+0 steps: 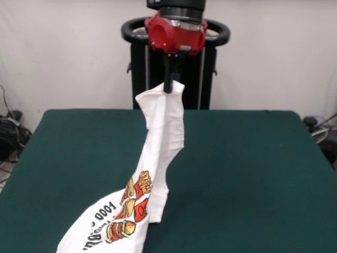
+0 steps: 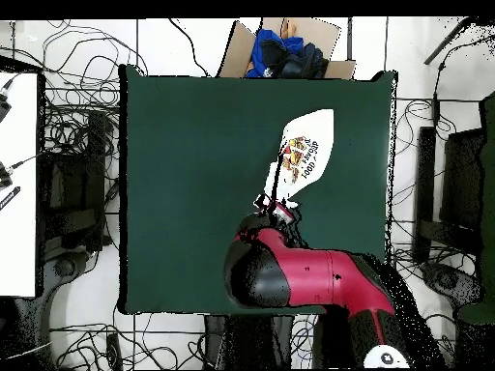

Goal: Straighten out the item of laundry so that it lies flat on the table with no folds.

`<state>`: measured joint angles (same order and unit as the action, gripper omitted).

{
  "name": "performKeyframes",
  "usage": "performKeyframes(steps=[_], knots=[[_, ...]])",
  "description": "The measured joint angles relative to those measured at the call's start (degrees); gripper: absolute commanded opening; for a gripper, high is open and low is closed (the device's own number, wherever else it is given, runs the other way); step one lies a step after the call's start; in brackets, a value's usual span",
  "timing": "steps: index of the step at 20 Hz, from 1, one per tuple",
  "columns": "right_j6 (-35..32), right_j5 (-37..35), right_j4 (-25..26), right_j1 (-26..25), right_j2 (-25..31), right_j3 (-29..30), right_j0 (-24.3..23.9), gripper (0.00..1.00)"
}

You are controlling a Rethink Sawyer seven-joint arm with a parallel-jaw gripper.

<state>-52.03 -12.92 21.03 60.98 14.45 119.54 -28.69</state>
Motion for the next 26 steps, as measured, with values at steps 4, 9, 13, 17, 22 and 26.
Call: performKeyframes(steps=[4, 9, 13, 17, 22, 26], knots=[[0.0, 3.12, 0.0, -2.68, -2.23, 0.7, 0.18, 0.0], [0.0, 7.73, 1.43, -6.79, -5.23, 0.7, 0.21, 0.0], [0.0, 10.8, 2.94, -9.64, -6.83, 0.68, 0.21, 0.0], [0.0, 14.26, 4.71, -13.41, -8.9, 0.68, 0.23, 0.0], [0.0, 17.4, 6.17, -18.1, -11.78, 0.64, 0.58, 0.0], [0.0, 18.97, 6.92, -21.18, -13.9, 0.61, 1.05, 0.0]])
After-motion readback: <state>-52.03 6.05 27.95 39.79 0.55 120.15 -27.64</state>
